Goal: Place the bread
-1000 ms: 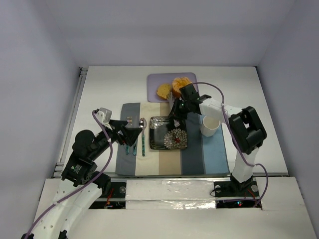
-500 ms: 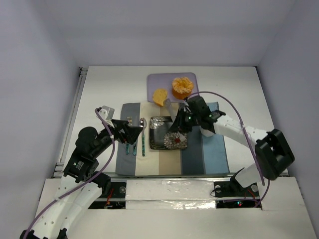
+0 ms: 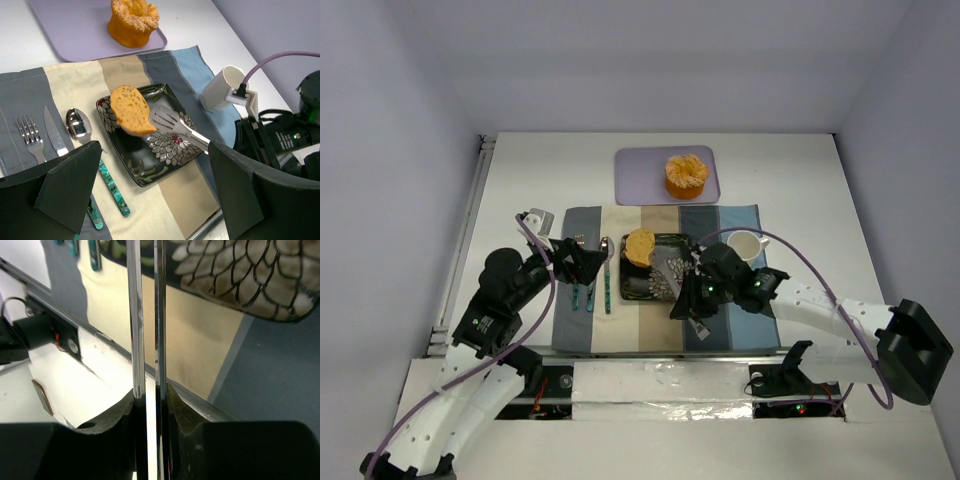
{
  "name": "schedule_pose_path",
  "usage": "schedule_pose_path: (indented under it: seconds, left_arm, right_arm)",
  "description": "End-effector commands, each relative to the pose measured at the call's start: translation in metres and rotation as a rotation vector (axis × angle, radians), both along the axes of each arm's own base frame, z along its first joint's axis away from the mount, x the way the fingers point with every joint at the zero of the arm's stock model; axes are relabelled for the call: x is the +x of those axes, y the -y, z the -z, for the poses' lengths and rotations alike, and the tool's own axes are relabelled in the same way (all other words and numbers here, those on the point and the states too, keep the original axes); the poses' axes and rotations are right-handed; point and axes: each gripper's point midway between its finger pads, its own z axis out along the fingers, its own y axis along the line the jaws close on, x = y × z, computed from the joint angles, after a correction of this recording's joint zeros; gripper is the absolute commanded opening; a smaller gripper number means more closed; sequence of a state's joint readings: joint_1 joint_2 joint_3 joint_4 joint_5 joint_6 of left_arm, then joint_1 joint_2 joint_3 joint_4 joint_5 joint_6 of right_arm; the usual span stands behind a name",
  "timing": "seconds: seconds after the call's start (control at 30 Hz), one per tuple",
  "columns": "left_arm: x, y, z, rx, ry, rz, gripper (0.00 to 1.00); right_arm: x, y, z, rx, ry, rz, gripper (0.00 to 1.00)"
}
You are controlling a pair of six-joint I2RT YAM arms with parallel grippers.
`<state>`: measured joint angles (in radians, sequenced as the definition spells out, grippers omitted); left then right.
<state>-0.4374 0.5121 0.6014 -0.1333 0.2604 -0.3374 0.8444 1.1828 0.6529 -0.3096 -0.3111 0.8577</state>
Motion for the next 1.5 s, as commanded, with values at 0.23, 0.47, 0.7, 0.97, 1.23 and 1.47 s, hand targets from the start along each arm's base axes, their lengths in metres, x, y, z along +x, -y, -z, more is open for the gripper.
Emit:
schedule_pose_path:
  seconds: [0.23,0.47,0.7,0.97,1.23,1.47]
  left_arm:
    - [0.004,0.002,-0.001,0.004,0.014,0.000,0.86]
    - [0.003,0.003,-0.002,0.002,0.018,0.008,0.86]
    - [0.001,0.004,-0.006,-0.005,0.030,0.019,0.86]
    - [-0.004,0.002,-0.013,-0.020,0.060,0.025,0.86]
    - [-0.009,0.000,-0.021,-0.035,0.092,0.026,0.86]
    - [-0.012,0.000,-0.024,-0.043,0.104,0.032,0.86]
  right_arm:
    - [-0.006,-0.026,-0.007,0.047,0.032,-0.043,0.27]
    - [0.010,-0.016,-0.039,0.035,0.126,0.030,0.52]
    - [0.041,-0.011,-0.079,-0.012,0.263,0.125,0.46]
    - [0.156,0.040,-0.103,-0.092,0.372,0.336,0.43]
    - [0.228,0.087,-0.085,-0.246,0.341,0.394,0.42]
    - [0.246,0.086,-0.071,-0.253,0.301,0.357,0.45]
